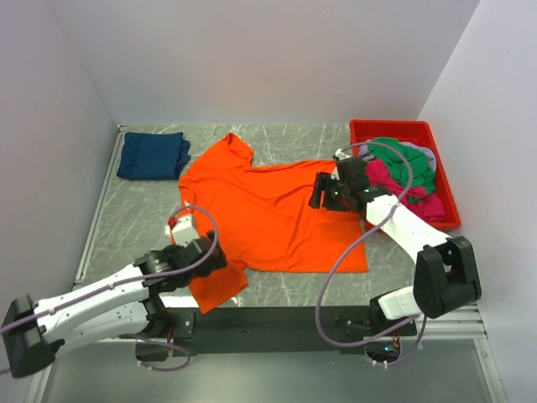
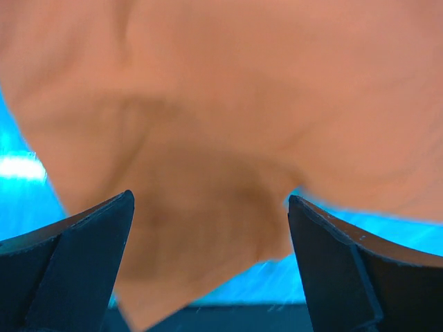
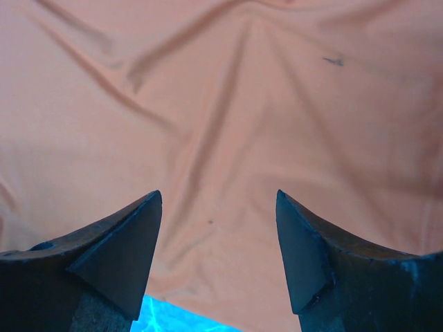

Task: Fold and stack the t-shirts
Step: Fold the tshirt

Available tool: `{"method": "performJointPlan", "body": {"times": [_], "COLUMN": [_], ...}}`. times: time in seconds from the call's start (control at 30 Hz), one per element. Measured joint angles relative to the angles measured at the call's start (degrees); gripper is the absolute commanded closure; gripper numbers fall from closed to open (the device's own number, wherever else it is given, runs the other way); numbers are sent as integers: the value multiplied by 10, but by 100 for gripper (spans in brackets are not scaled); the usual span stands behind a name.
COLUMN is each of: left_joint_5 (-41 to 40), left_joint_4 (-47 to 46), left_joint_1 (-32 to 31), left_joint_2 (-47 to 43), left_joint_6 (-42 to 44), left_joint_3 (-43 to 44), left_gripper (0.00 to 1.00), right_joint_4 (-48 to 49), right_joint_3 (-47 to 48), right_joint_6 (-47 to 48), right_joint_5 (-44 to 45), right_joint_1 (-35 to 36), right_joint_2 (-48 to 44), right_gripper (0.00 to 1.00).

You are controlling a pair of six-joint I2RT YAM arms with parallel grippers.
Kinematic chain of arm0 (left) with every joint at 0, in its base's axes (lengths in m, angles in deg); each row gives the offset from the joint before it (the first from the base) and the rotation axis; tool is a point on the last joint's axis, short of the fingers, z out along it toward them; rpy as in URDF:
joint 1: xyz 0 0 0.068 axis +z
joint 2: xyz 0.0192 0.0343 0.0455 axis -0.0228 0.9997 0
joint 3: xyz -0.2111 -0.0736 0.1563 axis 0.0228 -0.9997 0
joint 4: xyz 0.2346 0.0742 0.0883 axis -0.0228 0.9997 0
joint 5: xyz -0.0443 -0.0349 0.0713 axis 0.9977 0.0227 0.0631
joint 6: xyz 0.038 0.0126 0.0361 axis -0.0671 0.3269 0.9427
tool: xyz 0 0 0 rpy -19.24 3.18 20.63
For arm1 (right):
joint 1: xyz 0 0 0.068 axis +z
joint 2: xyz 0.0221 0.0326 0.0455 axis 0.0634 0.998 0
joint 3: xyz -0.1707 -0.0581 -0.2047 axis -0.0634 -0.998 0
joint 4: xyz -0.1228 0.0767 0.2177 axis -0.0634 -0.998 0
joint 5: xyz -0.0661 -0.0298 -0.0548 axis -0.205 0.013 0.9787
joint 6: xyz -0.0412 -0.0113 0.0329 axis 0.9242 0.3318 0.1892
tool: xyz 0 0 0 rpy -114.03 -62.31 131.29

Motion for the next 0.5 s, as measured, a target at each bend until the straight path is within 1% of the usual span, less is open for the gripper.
{"method": "performJointPlan", "body": {"times": [0.1, 0.17, 0.23, 0.33, 0.5], "left_joint_5": [-10, -20, -23, -22, -4], "left_joint_4": [62, 115, 156, 188, 211], "left_joint_1": [-67, -123, -163, -193, -241], "left_joint_2": [39, 69, 82, 88, 104], "left_joint_6": [-69, -124, -170, -220, -279], "left_joint_3": [6, 20, 34, 41, 41], "left_gripper": [1, 1, 1, 1, 1], "right_joint_4": [7, 19, 27, 31, 41], "right_joint_3": [-17, -29, -41, -52, -52], "right_joint_6": [0, 0, 1, 1, 1], "right_joint_5": [-12, -21, -28, -39, -54], "right_joint_1": [-30, -52, -70, -87, -89], "right_joint_2": [-18, -27, -32, -32, -32], "right_gripper": [26, 26, 26, 26, 26]}}
